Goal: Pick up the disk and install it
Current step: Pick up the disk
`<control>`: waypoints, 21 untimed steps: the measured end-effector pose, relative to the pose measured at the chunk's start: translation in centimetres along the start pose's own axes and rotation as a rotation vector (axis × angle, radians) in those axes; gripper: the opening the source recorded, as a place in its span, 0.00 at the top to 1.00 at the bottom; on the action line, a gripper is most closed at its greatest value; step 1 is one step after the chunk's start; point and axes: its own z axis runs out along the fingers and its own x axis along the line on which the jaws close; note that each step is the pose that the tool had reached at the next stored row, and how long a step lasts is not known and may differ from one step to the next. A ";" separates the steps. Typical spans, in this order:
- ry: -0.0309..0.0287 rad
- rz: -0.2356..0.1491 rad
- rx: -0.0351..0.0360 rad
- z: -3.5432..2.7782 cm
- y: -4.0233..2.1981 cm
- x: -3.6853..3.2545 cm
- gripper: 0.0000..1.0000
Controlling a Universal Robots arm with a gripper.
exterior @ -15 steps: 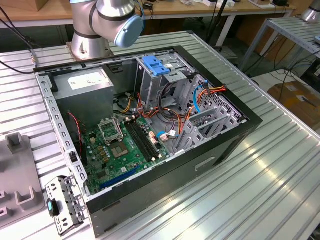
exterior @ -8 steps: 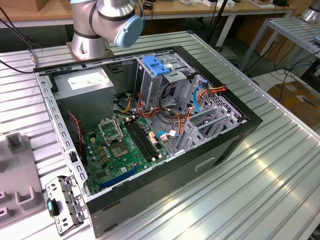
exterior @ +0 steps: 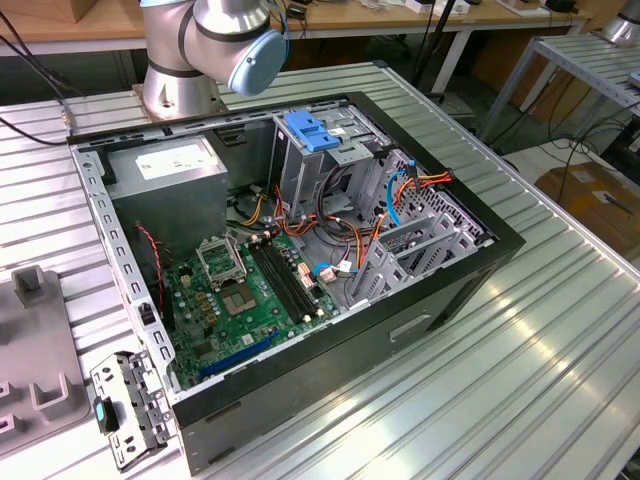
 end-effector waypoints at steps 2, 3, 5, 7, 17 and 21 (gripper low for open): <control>-0.0001 0.000 0.0055 -0.03 -0.01 0.00 0.63; -0.0003 0.000 0.0091 -0.02 0.00 0.00 0.63; -0.0007 0.000 0.0174 -0.02 0.00 0.00 0.63; -0.0011 0.000 0.0258 -0.01 0.00 0.00 0.63; -0.0031 0.001 0.0709 0.16 0.01 -0.13 0.63; -0.0055 -0.002 0.0777 0.41 0.11 -0.20 0.63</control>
